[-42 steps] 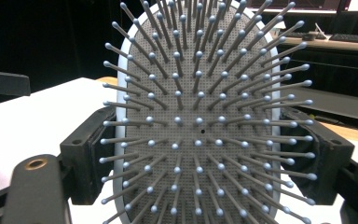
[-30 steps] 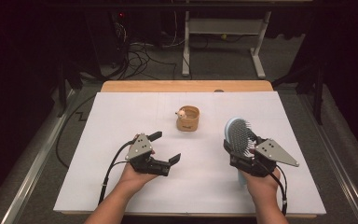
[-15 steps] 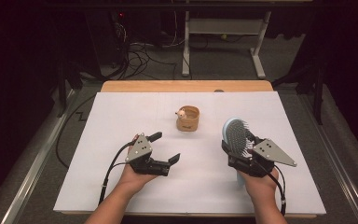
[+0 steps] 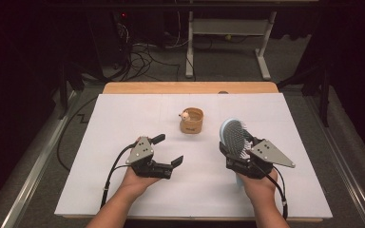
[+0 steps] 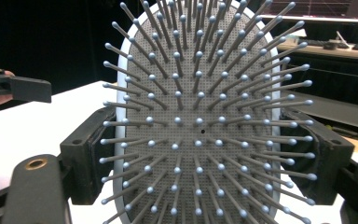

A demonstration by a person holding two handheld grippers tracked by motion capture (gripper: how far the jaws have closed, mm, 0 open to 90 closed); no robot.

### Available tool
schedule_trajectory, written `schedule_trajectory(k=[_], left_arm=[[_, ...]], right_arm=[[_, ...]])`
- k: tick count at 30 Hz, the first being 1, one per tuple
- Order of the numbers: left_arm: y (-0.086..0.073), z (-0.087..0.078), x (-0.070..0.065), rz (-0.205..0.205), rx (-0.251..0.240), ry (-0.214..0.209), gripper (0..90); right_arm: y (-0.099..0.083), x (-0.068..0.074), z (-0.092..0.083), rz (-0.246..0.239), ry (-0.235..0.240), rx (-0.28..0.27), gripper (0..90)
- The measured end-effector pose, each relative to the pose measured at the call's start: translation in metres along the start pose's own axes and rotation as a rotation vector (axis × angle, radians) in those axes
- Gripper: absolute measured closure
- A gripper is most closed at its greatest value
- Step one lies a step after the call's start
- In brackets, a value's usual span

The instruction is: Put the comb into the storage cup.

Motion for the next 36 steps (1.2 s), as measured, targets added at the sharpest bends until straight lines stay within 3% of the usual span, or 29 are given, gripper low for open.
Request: schedule_trajectory(k=[10, 17, 28, 36], left_arm=[[0.001, -0.001, -0.002, 0.004, 0.003, -0.008, 4.3], [0.003, -0.001, -0.004, 0.015, -0.014, -0.014, 5.1], [0.016, -0.004, -0.008, 0.003, -0.029, -0.023, 5.7], [0.027, -0.004, -0.011, -0.003, -0.029, -0.022, 5.7]], right_arm=[[0.015, 0.024, 0.015, -0.038, 0.042, -0.022, 20.4], [0.027, 0.03, 0.015, -0.041, 0.057, -0.056, 20.4], [0.024, 0.034, 0.025, -0.042, 0.056, -0.058, 20.4], [0.018, 0.051, 0.035, -0.099, 0.071, -0.054, 20.4]])
Point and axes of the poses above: each handheld gripper's, and its own axes: z roughly forward along the jaws, y roughly out of its top, x roughly to its left, the point moved 6 cm from there along z, roughly forward along the jaws, and after that the axes turned 11 degrees about -y, right-handed, at the moved point
